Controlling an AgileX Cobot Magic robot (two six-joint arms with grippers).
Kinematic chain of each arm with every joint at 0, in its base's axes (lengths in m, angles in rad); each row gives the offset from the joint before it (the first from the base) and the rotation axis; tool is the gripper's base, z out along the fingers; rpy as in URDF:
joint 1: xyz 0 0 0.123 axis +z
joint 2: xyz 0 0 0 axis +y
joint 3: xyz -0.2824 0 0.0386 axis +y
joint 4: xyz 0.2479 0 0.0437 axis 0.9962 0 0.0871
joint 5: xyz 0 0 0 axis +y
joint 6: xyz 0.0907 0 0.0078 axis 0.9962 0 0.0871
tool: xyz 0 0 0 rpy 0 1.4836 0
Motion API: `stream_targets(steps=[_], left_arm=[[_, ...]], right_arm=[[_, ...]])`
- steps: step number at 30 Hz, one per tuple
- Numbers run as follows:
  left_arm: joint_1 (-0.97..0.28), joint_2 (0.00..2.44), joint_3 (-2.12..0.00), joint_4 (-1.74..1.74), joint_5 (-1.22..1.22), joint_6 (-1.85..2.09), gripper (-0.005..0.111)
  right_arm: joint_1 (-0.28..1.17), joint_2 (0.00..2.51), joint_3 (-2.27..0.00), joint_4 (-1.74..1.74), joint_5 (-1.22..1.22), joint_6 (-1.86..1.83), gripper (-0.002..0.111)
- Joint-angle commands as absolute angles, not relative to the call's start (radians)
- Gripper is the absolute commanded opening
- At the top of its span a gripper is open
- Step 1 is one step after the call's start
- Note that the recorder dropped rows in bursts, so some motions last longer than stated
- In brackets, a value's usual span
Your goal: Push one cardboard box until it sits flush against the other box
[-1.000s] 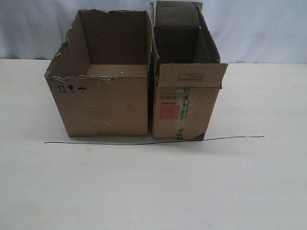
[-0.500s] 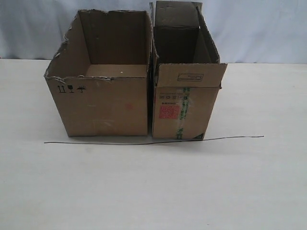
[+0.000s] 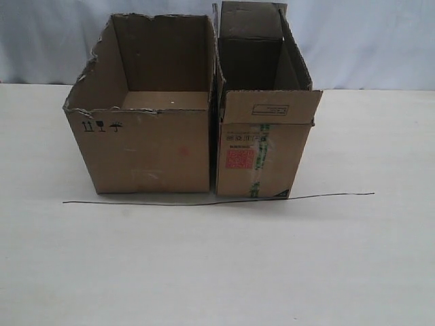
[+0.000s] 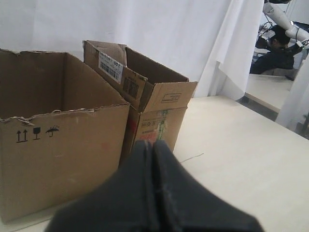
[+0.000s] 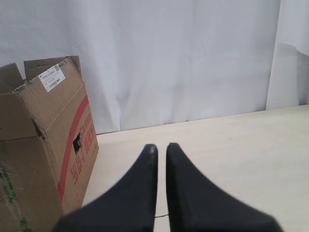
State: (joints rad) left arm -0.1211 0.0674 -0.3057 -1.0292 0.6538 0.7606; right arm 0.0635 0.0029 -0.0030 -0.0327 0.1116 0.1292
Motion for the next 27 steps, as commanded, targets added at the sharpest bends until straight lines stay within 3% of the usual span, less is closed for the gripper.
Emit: stream_targets(steps=[1, 16, 21, 27], left_arm=[[-0.129, 0.062, -0.303, -1.029, 0.651, 0.752, 0.0], [-0.131, 0.0, -0.303, -0.961, 0.62, 0.802, 0.0], [-0.121, 0.0, -0.243, -0.925, 0.449, 1.119, 0.0], [-0.059, 0.0, -0.022, -1.059, 0.195, 1.154, 0.0]], right_arm=[[0.061, 0.0, 0.0, -0.031, 0.103, 0.133, 0.005], [0.061, 0.0, 0.0, -0.031, 0.103, 0.133, 0.005], [0.061, 0.0, 0.0, -0.031, 0.103, 0.133, 0.005], [0.061, 0.0, 0.0, -0.031, 0.103, 0.133, 0.005]])
